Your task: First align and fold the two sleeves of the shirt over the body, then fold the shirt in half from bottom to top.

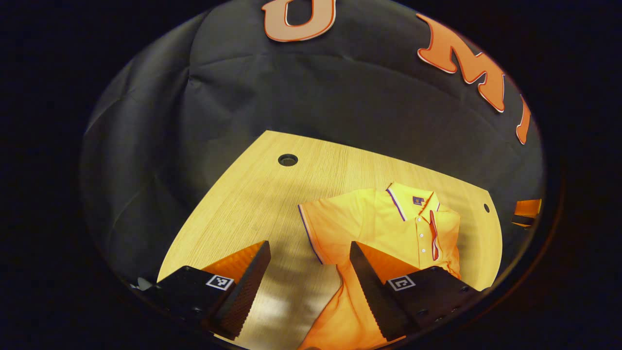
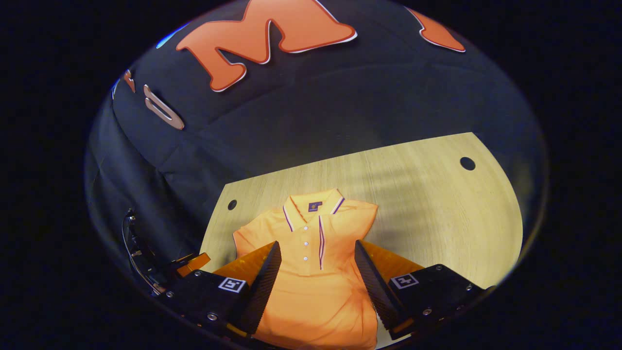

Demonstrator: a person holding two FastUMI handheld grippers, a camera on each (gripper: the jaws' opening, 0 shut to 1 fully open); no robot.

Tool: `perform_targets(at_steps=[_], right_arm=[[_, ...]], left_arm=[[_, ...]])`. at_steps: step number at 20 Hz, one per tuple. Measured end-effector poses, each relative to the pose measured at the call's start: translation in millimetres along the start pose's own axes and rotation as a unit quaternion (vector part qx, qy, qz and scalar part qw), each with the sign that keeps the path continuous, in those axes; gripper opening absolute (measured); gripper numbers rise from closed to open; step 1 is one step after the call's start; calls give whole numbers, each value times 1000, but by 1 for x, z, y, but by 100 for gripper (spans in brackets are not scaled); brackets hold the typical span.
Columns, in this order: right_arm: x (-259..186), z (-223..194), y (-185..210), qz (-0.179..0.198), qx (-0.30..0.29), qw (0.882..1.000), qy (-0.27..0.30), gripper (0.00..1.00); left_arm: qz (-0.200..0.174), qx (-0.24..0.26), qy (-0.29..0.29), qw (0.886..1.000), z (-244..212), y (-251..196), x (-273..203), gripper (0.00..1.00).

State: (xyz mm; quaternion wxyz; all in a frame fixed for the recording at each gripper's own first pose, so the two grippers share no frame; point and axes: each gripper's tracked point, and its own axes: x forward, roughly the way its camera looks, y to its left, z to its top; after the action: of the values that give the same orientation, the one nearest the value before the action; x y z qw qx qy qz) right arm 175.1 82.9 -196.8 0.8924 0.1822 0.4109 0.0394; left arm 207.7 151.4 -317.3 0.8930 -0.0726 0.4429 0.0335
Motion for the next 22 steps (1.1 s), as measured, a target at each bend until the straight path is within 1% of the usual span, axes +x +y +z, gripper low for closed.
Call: perform_targets(at_steps=[1, 2, 4, 7, 9, 10, 14, 17, 19, 20, 21, 22], right_arm=[[-4, 0, -11, -21, -2, 1000, -13, 93], [-10, -3, -16, -35, 0, 999, -23, 94], [-24, -7, -21, -48, 8, 998, -43, 94], [-44, -9, -29, -81, 3, 994, -72, 96], [-59, -15, -33, -93, 3, 992, -82, 96], [-66, -18, -35, -97, 5, 992, -82, 96], [-89, -19, -38, -109, 7, 989, -97, 97], [-99, -16, -41, -102, 11, 989, -106, 96], [-105, -14, -45, -101, 8, 989, -110, 96], [-105, -15, -46, -100, 8, 989, -108, 96], [-107, -15, -48, -98, 8, 989, -108, 96], [-108, -15, -49, -96, 6, 989, -109, 96]], left_arm=[[-3, 2, 7, 1000, 1, 2, 12, 99], [-5, 5, 20, 1000, -1, 3, 22, 99], [-12, 11, 43, 999, -1, -1, 43, 99], [-17, 16, 72, 997, -6, -4, 71, 99], [-22, 12, 101, 995, -10, -10, 86, 98], [-24, 4, 114, 993, -11, -13, 94, 99], [-5, -12, 158, 987, -17, -15, 114, 99], [17, 8, 177, 984, -23, -14, 125, 98], [28, 23, 201, 979, -33, -13, 131, 98], [40, 34, 221, 974, -39, -13, 132, 96], [31, 44, 205, 977, -34, -19, 136, 90], [27, 53, 211, 976, -30, -22, 130, 82]])
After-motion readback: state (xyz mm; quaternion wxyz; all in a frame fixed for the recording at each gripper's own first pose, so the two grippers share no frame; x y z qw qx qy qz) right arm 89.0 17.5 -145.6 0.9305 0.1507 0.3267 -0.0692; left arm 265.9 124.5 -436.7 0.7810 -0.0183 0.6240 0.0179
